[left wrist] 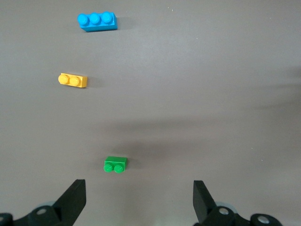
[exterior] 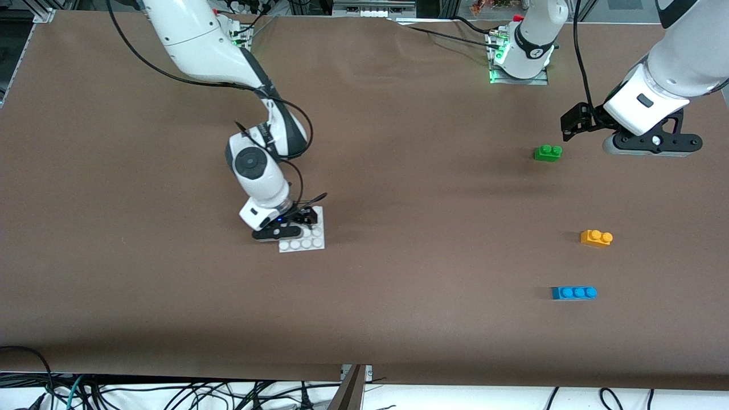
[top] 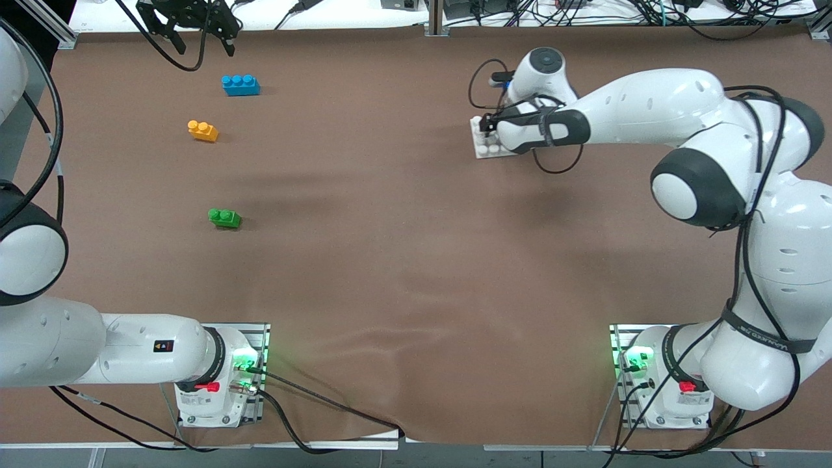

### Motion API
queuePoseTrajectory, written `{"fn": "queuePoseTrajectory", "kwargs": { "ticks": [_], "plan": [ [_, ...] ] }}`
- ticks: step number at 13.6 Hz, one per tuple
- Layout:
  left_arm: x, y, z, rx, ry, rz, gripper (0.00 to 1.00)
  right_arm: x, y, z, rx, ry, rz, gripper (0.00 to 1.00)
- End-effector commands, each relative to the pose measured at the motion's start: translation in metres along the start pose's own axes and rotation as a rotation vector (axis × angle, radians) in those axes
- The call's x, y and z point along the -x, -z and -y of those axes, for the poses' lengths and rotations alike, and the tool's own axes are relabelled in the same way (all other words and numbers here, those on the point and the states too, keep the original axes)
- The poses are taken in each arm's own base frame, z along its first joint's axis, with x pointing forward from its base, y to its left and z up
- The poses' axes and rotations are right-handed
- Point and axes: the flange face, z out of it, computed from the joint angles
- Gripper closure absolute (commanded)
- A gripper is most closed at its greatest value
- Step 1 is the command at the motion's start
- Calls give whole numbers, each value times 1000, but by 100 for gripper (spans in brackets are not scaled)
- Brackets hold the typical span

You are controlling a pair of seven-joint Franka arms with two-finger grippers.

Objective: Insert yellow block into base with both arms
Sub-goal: 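Slide the white base plate with the right gripper toward the table middle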

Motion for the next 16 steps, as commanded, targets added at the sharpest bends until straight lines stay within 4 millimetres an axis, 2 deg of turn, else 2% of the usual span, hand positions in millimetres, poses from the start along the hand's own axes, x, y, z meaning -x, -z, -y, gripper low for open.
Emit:
{"fn": "queuePoseTrajectory", "kwargs": {
  "ticks": [1,5,11,13,16],
  "plan": [
    [0,4,-3,19,-2,-3,0,9,-24,43,-19,-54,-8,0],
    [-1,4,-2,19,1,-3,0,11,-23,83,-45,-112,-29,0],
    [0,5,-2,19,1,-4,0,35,-17,165,-104,-131,-61,0],
    [0,5,-2,19,1,-3,0,45,-20,177,-104,-108,-58,0],
    [0,5,-2,19,1,-3,0,42,-17,175,-97,-99,-72,0]
  ]
}}
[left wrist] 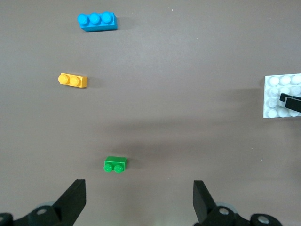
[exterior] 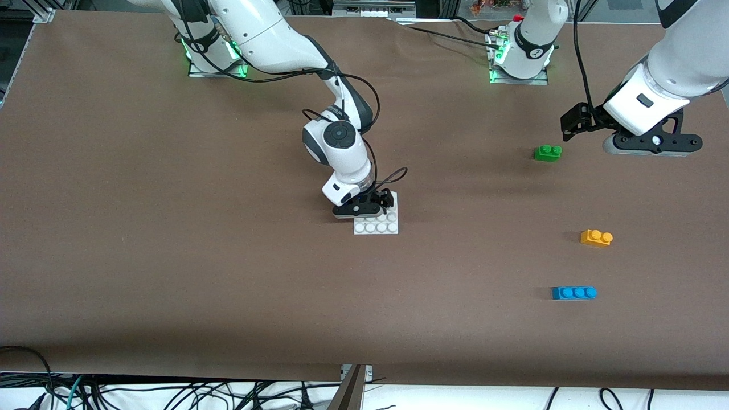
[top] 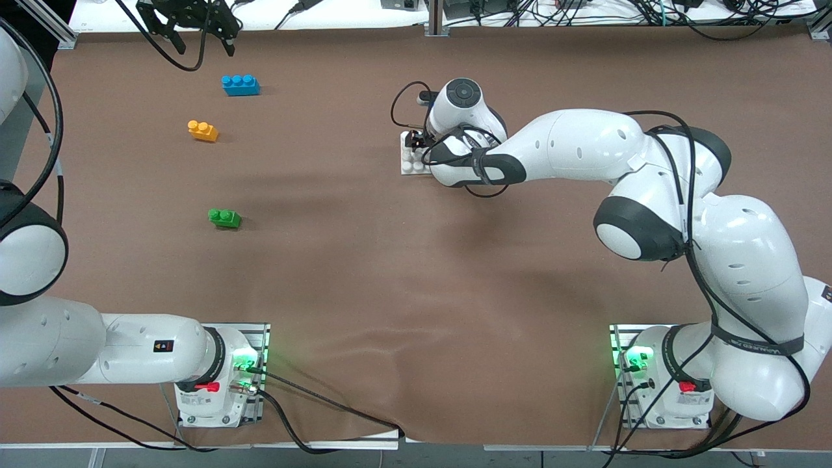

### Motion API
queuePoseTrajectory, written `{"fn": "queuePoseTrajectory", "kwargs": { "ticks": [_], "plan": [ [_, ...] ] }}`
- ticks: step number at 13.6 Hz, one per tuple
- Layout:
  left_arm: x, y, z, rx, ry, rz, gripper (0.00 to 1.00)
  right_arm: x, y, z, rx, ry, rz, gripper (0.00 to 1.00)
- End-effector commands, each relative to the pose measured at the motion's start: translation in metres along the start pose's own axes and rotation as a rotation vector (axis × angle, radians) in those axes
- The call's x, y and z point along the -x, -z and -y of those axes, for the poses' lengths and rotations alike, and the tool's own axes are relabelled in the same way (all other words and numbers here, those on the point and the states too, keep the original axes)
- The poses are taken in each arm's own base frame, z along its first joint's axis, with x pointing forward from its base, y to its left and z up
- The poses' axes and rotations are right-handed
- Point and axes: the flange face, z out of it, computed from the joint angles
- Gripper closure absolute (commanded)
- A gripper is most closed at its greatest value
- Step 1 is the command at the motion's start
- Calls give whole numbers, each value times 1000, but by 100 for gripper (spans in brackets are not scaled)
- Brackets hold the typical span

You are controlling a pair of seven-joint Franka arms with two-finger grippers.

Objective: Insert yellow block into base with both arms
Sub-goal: 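Slide the white base plate with the right gripper toward the table middle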

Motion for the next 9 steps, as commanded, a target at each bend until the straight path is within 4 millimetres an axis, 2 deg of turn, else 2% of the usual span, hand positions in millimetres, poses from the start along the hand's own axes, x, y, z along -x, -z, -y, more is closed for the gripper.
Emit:
{"fn": "queuePoseTrajectory", "kwargs": {
  "ticks": [1,3,5,7,9],
  "plan": [
    [0,5,-2,19,0,-4,0,-3,-8,2,2,-4,-17,0],
    [0,5,-2,19,1,-4,0,-8,-1,5,-9,-7,-27,0],
    [0,5,-2,19,1,-4,0,-18,5,-1,6,-13,-30,0],
    [0,5,-2,19,1,-4,0,-33,26,10,20,-14,-21,0],
    [-1,4,-2,19,1,-3,0,-58,50,13,60,-13,-15,0]
  ]
}}
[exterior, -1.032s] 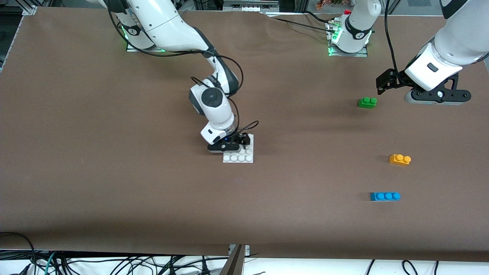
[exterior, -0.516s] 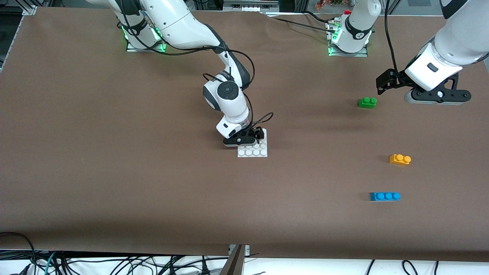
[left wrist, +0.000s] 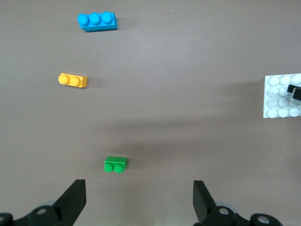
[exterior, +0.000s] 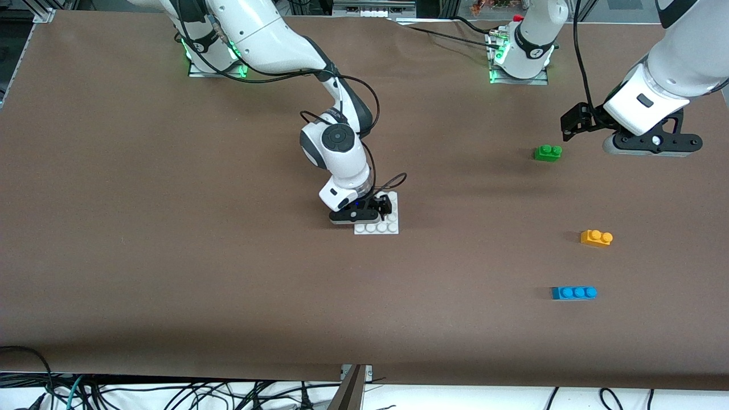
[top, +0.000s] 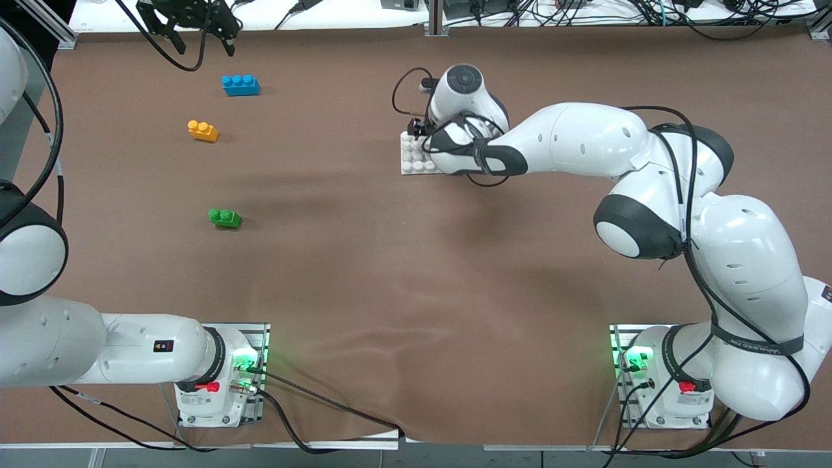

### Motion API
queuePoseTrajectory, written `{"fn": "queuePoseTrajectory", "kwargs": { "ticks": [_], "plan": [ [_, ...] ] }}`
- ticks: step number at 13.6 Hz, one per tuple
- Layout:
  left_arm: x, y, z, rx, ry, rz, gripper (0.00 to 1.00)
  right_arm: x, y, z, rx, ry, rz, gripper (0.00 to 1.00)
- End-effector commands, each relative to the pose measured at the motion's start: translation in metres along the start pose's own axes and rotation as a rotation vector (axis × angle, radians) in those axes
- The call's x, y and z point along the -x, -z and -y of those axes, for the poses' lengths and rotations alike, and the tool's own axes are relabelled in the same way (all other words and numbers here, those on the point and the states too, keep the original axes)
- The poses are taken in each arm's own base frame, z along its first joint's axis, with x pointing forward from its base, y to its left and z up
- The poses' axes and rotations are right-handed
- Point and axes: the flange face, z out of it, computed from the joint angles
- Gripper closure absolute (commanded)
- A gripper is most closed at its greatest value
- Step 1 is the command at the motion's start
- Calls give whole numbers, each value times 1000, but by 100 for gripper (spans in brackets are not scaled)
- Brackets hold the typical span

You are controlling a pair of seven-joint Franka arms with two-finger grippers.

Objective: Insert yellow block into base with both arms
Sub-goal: 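Slide the white base plate with the right gripper toward the table middle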

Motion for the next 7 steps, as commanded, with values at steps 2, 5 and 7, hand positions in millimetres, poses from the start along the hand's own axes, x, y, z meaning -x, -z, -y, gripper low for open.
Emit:
{"fn": "queuePoseTrajectory", "kwargs": {
  "ticks": [2,5,7],
  "plan": [
    [0,5,-1,19,3,-4,0,-47,46,5,51,6,-15,0],
    [0,4,0,19,4,-1,0,-86,62,-30,126,131,-31,0],
    [0,4,-1,19,-2,-1,0,-122,83,-71,154,192,-32,0]
  ]
}}
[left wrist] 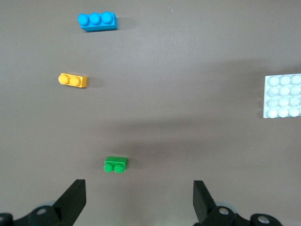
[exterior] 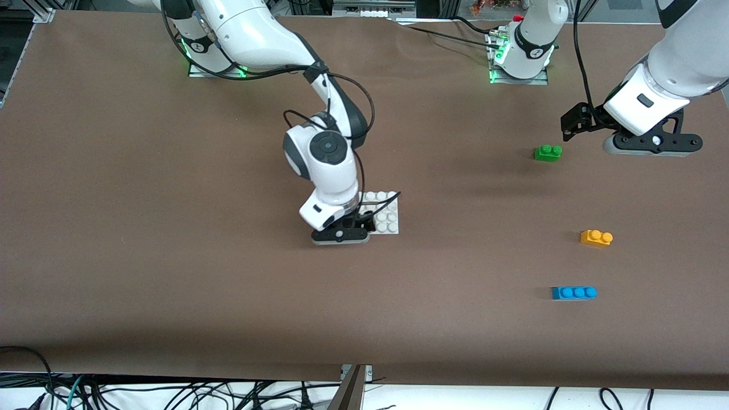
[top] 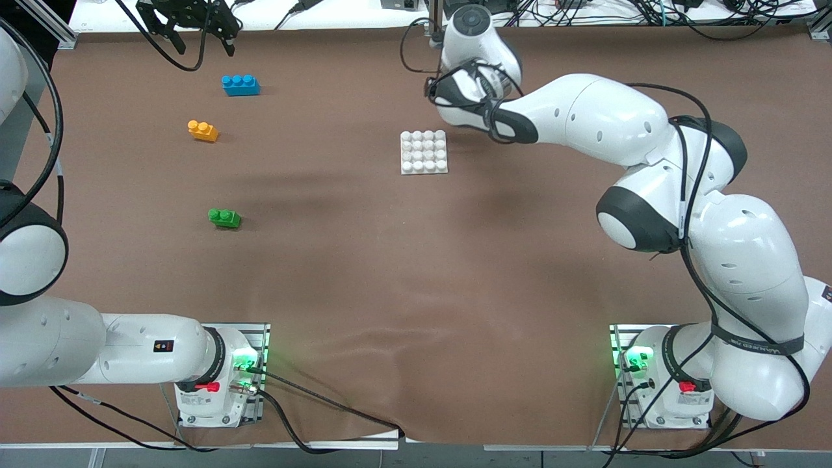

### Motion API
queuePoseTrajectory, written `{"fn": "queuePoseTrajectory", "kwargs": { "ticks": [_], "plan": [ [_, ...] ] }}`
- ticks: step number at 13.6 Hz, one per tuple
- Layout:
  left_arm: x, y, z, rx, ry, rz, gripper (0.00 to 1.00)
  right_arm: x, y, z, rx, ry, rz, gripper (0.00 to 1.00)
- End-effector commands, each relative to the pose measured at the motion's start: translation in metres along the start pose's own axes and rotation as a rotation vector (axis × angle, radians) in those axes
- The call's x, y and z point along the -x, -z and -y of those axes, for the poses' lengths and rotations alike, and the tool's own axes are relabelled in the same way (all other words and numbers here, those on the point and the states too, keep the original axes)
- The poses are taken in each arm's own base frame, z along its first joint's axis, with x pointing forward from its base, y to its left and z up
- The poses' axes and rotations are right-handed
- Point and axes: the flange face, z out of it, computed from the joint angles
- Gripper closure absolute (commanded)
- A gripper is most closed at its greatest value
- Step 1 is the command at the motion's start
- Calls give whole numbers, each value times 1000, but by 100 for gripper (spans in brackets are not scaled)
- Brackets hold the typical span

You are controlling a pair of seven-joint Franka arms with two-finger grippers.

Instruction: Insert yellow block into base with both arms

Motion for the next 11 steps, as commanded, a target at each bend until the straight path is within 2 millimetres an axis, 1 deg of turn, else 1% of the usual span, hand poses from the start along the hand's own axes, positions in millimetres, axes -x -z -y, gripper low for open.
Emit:
{"fn": "queuePoseTrajectory", "kwargs": {
  "ticks": [1,2,3,4,5,6,7,8,9,11],
  "plan": [
    [0,4,-1,19,-5,-1,0,-40,24,-65,26,86,24,0],
    [0,4,-1,19,-5,-1,0,-55,34,-98,34,99,44,0],
    [0,4,1,19,-7,-1,0,-68,40,-130,38,97,58,0],
    [-1,3,2,19,-5,0,0,-75,38,-152,40,83,65,0],
    [-2,1,4,12,-4,4,0,-84,47,-170,40,61,53,0],
    [-7,-8,6,12,2,22,0,-93,63,-185,35,37,35,0],
    [-10,-13,12,10,11,31,0,-98,77,-196,24,16,26,0],
    [-14,-18,24,4,26,38,0,-99,90,-208,25,0,54,0],
    [-21,-27,38,-11,31,51,0,-102,96,-233,36,-31,92,0],
    [-25,-30,55,-25,-23,46,0,-116,133,-286,26,-16,78,0]
  ]
}}
